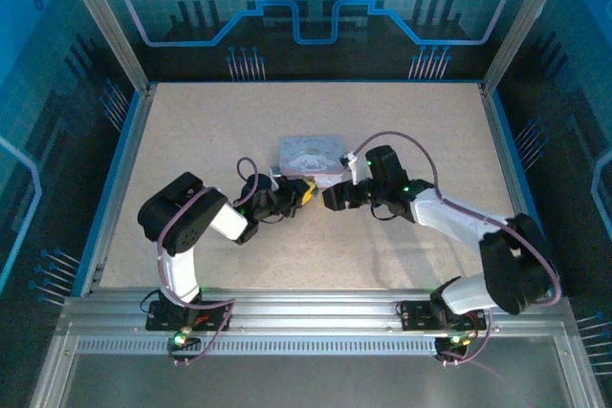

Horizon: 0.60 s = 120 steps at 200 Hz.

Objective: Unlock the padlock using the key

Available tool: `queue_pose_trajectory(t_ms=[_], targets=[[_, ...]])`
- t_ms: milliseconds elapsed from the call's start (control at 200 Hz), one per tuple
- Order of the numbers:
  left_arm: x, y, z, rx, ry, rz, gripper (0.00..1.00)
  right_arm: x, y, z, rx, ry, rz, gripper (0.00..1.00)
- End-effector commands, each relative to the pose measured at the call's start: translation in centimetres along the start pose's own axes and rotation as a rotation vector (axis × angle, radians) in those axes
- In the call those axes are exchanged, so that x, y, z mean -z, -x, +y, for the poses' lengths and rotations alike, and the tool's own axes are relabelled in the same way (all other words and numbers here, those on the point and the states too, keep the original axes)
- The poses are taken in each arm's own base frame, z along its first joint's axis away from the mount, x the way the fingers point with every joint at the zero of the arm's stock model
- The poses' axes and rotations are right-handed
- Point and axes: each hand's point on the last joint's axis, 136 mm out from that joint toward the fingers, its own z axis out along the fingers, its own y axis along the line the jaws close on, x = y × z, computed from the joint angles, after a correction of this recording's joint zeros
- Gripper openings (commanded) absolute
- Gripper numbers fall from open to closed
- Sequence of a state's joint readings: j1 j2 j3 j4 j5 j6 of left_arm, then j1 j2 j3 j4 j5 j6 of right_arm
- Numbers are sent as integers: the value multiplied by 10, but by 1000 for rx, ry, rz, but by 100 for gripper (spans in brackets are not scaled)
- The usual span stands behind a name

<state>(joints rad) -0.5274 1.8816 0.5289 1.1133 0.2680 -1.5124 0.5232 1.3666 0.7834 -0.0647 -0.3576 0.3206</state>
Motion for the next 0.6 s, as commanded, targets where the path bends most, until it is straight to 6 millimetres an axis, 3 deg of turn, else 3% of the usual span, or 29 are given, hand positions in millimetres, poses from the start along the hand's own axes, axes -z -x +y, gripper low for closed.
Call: queue_pose_trajectory(t_ms=[0, 135, 300, 485, 595], targets=[[1, 1, -26, -38, -58, -3, 3, 25, 7, 3, 190, -85, -2, 75], [2, 0, -28, -42, -45, -2, 3, 48, 21, 11, 341, -152, -80, 84], [3, -1, -31, -42, -51, -2, 3, 66, 31, 24, 538, -188, -177, 86], [4, -1, -32, -40, -57, -3, 2, 75, 21, 65, 899, -113, -292, 88], [4, -1, -31, -40, -57, -1, 2, 77, 17, 68, 1012, -143, -306, 88]])
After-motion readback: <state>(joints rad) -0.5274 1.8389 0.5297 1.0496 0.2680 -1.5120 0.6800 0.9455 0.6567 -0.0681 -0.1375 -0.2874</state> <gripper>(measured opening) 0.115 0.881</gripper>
